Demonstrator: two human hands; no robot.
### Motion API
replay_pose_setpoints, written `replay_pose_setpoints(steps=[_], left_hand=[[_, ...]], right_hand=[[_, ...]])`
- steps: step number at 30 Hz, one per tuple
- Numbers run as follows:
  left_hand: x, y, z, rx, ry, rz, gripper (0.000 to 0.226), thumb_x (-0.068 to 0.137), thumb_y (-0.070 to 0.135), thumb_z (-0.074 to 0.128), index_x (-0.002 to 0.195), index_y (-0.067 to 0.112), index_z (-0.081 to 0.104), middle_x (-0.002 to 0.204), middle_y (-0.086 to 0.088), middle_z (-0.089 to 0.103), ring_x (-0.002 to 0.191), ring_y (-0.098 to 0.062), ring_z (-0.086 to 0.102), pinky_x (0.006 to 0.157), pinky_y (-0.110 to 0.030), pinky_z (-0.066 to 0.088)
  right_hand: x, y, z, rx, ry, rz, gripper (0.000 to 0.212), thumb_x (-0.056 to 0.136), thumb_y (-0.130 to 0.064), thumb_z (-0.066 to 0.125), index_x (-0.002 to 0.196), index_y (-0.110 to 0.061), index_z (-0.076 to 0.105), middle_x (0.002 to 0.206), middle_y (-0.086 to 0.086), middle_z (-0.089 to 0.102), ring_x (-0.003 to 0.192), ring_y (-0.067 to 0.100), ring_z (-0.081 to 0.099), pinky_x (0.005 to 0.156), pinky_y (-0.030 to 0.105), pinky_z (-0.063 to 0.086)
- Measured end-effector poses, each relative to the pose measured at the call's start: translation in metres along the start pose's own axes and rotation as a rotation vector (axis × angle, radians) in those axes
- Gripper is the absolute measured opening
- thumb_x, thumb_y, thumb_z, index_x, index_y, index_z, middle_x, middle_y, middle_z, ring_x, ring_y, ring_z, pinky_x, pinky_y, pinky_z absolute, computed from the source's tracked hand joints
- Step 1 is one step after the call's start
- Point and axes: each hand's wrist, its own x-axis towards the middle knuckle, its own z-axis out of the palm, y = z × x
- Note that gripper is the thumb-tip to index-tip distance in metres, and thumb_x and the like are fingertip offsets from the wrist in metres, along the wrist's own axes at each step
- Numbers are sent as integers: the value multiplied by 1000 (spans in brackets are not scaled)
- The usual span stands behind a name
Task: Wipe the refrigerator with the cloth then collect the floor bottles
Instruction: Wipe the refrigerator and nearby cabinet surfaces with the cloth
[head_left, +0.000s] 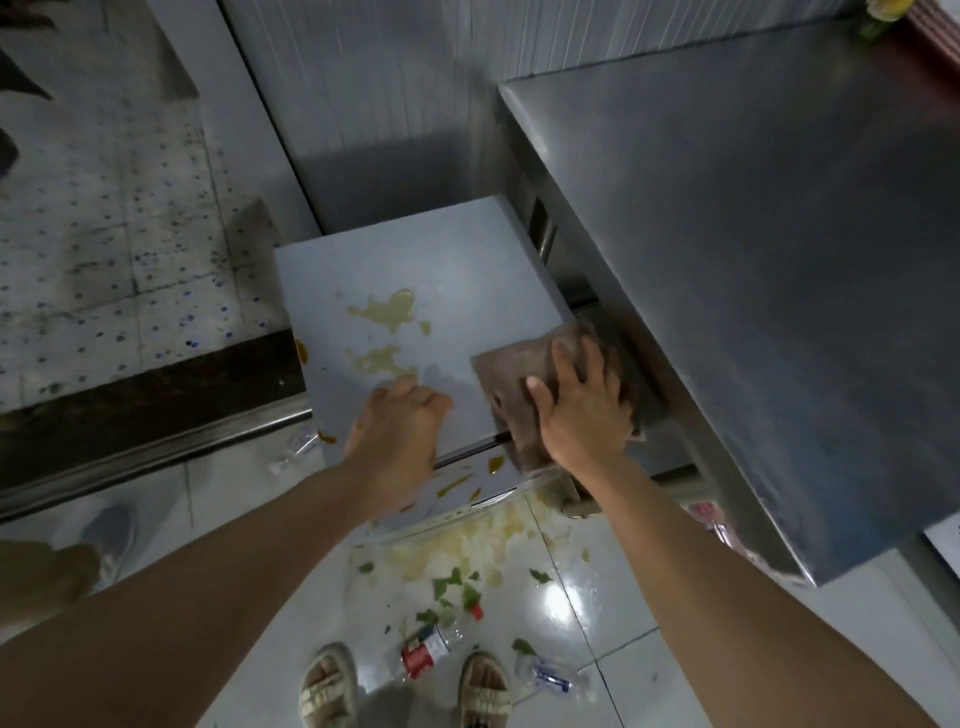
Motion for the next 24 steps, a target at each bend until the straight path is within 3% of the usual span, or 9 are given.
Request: replay_pose_setpoints(steps=[2, 6, 10, 13, 16, 19, 21, 24], left_hand=[[-3, -11, 0, -40, 19, 63, 47, 74, -3, 55, 118, 13, 60, 124, -1, 58, 114, -22, 44, 92, -26, 29], [3, -23, -2, -89, 27, 100, 44, 75, 0, 57, 116, 14, 63, 119, -3, 63, 113, -21, 50, 96, -27, 27], [-3, -29, -7, -136, 69, 94, 34, 78, -2, 54, 105, 15, 64, 99, -8, 67, 94, -30, 56, 88, -37, 39], [-19, -41, -12, -96, 101, 63, 30, 76, -5, 54, 100, 11, 62, 89, -12, 62, 84, -33, 55, 74, -41, 45], [-36, -52, -11, -53, 52, 117, 38, 72, -9, 55, 103, 10, 64, 85, -12, 60, 79, -31, 54, 66, -37, 45], [-45, -54, -9, -71, 39, 139, 42, 65, -14, 58, 100, 6, 66, 81, -11, 62, 75, -32, 55, 68, -38, 48], [-43, -55, -9, -84, 62, 143, 43, 57, -18, 63, 94, 4, 67, 76, -13, 64, 68, -33, 56, 64, -38, 50], [-42, -56, -6, -117, 79, 128, 42, 64, -13, 60, 101, 7, 66, 85, -13, 65, 77, -34, 54, 67, -42, 48]], right_hand=[[6, 6, 4, -104, 42, -17, 66, 96, -57, 20, 151, -23, 9, 158, 10, 9, 143, 37, 12, 113, 58, 20], [-9, -13, 19, -167, 118, -93, 69, 96, -49, 10, 151, -9, 8, 158, 17, 6, 146, 32, 3, 118, 51, 6], [-50, -60, 41, -26, 113, -144, 64, 96, -50, 10, 151, -19, 18, 156, 23, 13, 145, 37, 9, 117, 51, 13], [-58, -64, 42, -50, 65, -197, 61, 96, -51, 19, 150, -23, 23, 155, 23, 14, 145, 38, 9, 116, 51, 11], [-45, -28, 31, -163, 78, -204, 67, 95, -49, 19, 149, -10, 22, 155, 21, 15, 144, 36, 12, 117, 50, 8], [-22, 2, 16, -188, 102, -170, 77, 88, -46, 43, 148, -2, 22, 156, 19, 13, 145, 33, 10, 117, 47, 3], [-16, -2, 16, -124, 112, -134, 78, 87, -41, 52, 147, -2, 23, 156, 18, 15, 145, 32, 12, 118, 46, 7], [-31, -34, 28, -21, 181, -31, 67, 93, -42, 27, 146, -2, 29, 154, 21, 22, 143, 37, 18, 116, 52, 21]])
